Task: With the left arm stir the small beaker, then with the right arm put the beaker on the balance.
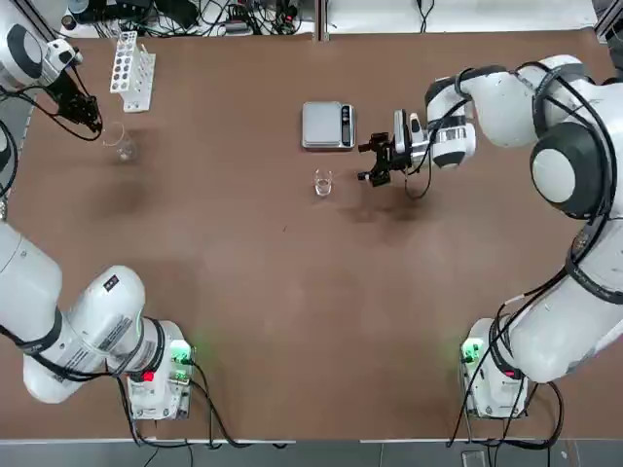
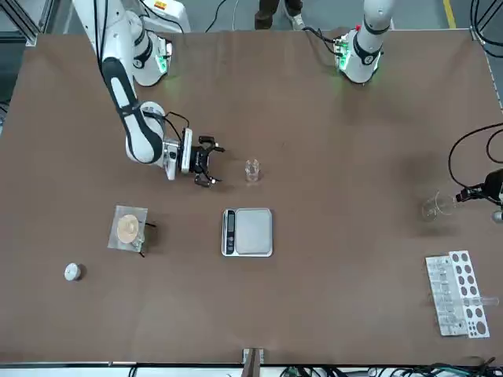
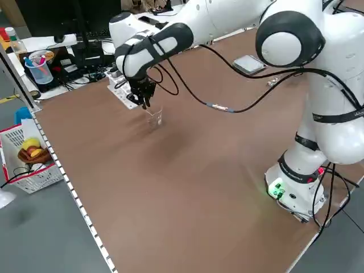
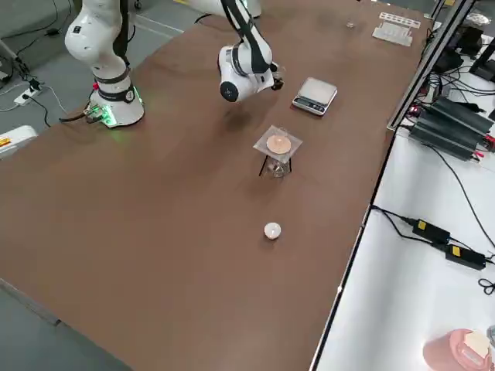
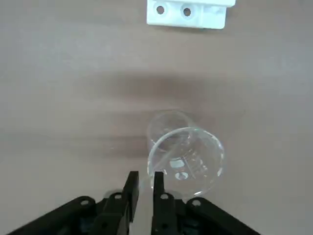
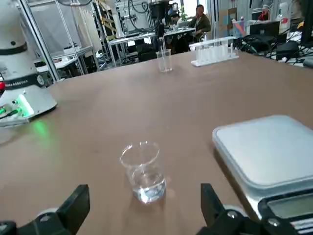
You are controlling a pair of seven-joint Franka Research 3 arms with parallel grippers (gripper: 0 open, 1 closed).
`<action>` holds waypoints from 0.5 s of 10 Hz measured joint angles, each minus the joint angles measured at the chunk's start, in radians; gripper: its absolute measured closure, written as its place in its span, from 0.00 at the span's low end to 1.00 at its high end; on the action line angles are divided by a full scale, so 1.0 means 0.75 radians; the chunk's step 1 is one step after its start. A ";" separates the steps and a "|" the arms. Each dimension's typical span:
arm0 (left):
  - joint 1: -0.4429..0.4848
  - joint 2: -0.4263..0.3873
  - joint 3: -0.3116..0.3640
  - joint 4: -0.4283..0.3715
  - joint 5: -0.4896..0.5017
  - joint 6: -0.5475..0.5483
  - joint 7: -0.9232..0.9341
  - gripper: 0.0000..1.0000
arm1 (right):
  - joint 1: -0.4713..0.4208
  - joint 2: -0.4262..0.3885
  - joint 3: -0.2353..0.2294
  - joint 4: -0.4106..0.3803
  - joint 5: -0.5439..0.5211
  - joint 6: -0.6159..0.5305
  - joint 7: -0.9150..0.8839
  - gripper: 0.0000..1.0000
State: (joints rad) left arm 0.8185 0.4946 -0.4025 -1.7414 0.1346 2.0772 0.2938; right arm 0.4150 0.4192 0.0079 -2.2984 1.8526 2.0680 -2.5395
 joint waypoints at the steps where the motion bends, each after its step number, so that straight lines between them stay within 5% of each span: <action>1: 0.001 0.000 0.000 0.004 0.004 0.000 0.000 0.80 | 0.012 0.023 0.000 0.000 0.023 0.000 -0.020 0.00; 5: -0.001 -0.046 -0.004 0.052 0.006 -0.020 0.000 0.78 | 0.095 0.103 0.000 0.014 0.130 0.007 -0.089 0.00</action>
State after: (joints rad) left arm 0.8179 0.4605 -0.4057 -1.7027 0.1391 2.0624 0.2938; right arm 0.4867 0.4965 0.0081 -2.2880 1.9498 2.0729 -2.6062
